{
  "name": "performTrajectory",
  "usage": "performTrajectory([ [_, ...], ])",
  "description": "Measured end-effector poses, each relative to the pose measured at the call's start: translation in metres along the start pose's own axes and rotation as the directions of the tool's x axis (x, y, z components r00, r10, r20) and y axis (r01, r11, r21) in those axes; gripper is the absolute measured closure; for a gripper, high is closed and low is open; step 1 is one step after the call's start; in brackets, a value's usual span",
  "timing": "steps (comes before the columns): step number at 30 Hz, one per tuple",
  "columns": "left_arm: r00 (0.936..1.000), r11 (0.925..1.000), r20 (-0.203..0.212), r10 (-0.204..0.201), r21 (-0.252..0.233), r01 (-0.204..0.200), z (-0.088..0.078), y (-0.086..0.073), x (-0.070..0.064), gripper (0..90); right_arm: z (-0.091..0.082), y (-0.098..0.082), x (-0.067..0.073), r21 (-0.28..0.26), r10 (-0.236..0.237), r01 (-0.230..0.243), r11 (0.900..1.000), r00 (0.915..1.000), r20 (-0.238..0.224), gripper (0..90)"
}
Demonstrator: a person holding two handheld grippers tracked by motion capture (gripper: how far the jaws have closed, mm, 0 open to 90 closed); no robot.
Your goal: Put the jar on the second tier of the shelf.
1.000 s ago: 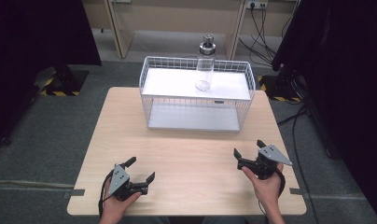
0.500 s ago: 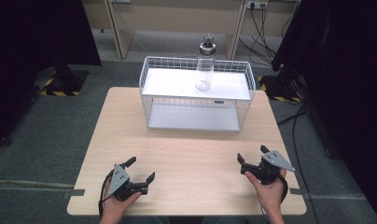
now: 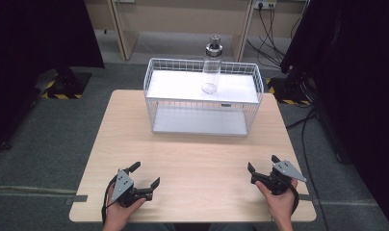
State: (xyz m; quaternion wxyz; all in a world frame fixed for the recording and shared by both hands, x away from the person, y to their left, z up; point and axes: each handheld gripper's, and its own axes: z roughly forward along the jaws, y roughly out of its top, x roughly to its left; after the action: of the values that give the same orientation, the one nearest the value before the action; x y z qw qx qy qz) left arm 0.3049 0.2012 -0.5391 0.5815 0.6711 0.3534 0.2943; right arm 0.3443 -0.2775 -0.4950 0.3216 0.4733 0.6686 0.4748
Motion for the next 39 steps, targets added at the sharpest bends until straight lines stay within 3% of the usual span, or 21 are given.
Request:
performTrajectory([
  [39, 1.0, 1.0, -0.002, 0.0, 0.0, 0.0, 0.0, 0.0, 0.0, 5.2, -0.007, -0.028, -0.013, 0.028, 0.017, -0.019, 0.999, 0.9985, 0.052, 1.9],
])
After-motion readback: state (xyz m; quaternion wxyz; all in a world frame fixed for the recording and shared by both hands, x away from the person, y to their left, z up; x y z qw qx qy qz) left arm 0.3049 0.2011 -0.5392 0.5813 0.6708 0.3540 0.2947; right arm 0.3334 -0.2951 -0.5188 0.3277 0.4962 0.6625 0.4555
